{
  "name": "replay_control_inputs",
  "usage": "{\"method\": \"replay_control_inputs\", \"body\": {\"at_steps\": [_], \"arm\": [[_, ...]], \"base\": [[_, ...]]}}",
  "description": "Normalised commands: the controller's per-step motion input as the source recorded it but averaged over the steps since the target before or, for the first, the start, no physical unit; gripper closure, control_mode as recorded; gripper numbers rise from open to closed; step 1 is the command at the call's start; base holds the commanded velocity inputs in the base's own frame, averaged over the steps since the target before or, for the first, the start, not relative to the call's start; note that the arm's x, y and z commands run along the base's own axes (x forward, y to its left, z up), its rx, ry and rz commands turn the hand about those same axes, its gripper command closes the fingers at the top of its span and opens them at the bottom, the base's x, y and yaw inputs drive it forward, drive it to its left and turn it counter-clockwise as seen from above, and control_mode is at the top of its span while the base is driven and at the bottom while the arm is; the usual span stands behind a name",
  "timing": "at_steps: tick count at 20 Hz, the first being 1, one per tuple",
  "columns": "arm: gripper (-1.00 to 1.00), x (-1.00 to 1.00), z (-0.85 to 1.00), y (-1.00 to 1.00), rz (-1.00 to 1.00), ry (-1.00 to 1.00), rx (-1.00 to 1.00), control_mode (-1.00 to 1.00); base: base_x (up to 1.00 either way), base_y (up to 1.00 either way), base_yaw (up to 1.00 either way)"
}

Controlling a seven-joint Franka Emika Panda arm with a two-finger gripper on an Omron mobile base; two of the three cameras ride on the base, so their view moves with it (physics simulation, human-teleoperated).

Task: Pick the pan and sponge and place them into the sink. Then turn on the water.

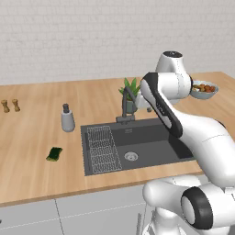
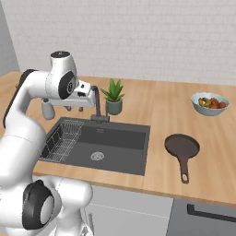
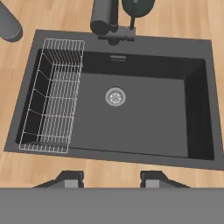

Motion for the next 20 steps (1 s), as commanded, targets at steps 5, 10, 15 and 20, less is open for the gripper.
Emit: {"method": "replay_control_inputs", "body": {"at_steps": [5, 10, 15, 20], "arm": [[-1.0, -0.26, 0.0, 0.0, 0.0, -0.01, 0.0, -1.0], [-1.0, -0.63, -0.11, -0.09, 0.0, 0.02, -0.03, -1.0], [-1.0, -0.51, -0.41, -0.36, -0.02, 0.02, -0.02, -1.0], [-1.0, -0.08, -0.39, -0.65, -0.02, 0.0, 0.0, -1.0]], "base": [[0.0, 0.0, 0.0], [0.0, 0.0, 0.0], [0.0, 0.0, 0.0], [0.0, 0.0, 0.0]]}}
